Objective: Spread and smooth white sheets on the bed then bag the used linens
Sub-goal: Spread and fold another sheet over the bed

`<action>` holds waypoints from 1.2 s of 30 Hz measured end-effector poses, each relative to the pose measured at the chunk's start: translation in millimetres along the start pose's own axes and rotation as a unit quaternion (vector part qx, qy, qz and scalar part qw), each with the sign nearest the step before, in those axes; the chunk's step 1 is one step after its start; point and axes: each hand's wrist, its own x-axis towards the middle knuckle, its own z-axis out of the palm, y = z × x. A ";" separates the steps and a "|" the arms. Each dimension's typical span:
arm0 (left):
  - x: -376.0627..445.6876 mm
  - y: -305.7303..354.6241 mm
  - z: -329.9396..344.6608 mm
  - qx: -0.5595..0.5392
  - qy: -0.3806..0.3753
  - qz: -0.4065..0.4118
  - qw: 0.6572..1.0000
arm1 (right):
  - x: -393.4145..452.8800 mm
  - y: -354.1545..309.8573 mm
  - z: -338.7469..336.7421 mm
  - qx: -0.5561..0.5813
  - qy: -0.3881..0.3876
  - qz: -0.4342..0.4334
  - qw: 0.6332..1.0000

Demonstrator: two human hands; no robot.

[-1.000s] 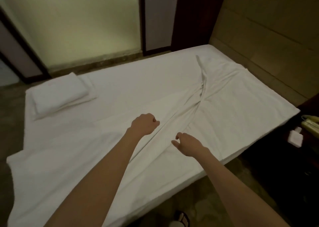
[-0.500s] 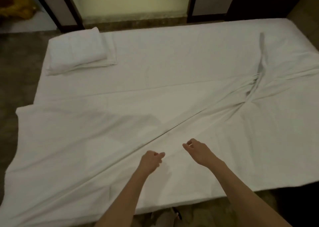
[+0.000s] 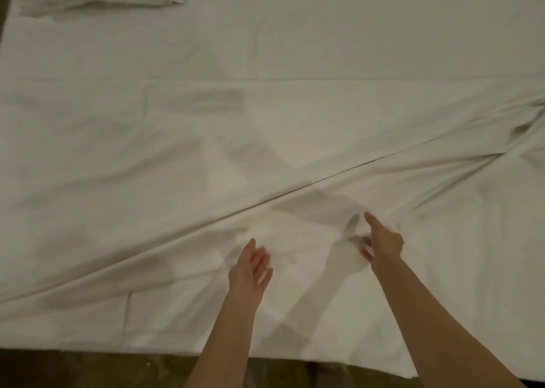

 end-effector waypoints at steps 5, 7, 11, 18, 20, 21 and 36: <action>3.0 -12.1 3.9 -0.074 0.021 -0.009 0.997 | 13.9 -19.2 5.6 0.131 -0.092 0.029 0.987; -0.5 -10.9 17.4 -0.148 -0.007 0.017 0.989 | 12.7 -37.7 15.9 0.173 -0.154 0.019 0.972; -14.3 11.4 49.1 -0.212 -0.108 0.064 0.969 | 0.3 -86.9 34.8 0.193 -0.288 -0.060 0.936; -26.6 80.4 91.6 -0.289 -0.177 0.160 0.927 | -17.3 -117.1 34.5 0.149 -0.357 -0.091 0.918; -25.0 89.0 94.2 -0.293 -0.197 0.180 0.918 | -16.6 -110.0 33.1 0.129 -0.348 -0.085 0.925; -24.9 92.0 94.3 -0.292 -0.212 0.184 0.914 | -15.6 -105.9 33.3 0.121 -0.334 -0.076 0.932; 3.4 152.7 88.0 -0.135 -0.168 0.060 0.975 | -21.3 -175.5 87.0 0.138 -0.355 -0.014 0.925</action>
